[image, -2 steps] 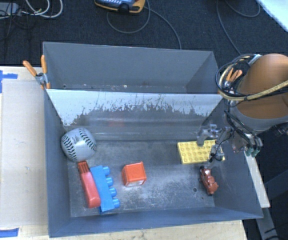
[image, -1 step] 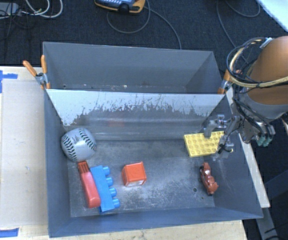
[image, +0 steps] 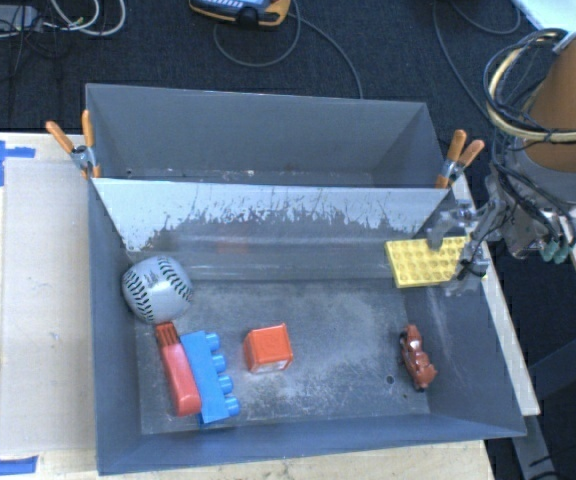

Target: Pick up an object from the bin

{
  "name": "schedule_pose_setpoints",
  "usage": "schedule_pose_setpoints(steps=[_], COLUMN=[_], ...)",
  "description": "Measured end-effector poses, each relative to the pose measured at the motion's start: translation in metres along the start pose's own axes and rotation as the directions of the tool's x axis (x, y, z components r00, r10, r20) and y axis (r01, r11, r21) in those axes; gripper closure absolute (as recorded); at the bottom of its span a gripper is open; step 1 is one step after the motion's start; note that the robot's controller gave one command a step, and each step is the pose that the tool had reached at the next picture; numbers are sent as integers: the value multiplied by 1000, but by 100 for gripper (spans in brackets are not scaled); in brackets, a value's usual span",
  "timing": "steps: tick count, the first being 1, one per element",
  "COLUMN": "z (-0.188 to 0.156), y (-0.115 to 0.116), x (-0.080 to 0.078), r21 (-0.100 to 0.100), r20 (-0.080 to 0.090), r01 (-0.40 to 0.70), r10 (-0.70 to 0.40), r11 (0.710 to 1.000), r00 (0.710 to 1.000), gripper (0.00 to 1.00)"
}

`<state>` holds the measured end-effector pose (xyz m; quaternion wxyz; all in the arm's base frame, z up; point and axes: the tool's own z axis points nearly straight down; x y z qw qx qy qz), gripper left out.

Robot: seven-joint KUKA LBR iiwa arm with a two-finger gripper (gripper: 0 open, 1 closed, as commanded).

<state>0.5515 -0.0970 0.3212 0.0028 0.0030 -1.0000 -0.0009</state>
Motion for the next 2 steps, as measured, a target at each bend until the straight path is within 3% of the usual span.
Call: schedule_pose_setpoints(steps=[1, 2], z=[-53, 106], y=[-5, -22], x=[0, -8], r21=[0, -1], r20=[-4, -1], r01=[4, -49], r10=[-4, 49], r11=[1000, 999], r00=[1000, 999], gripper=[0, 100])
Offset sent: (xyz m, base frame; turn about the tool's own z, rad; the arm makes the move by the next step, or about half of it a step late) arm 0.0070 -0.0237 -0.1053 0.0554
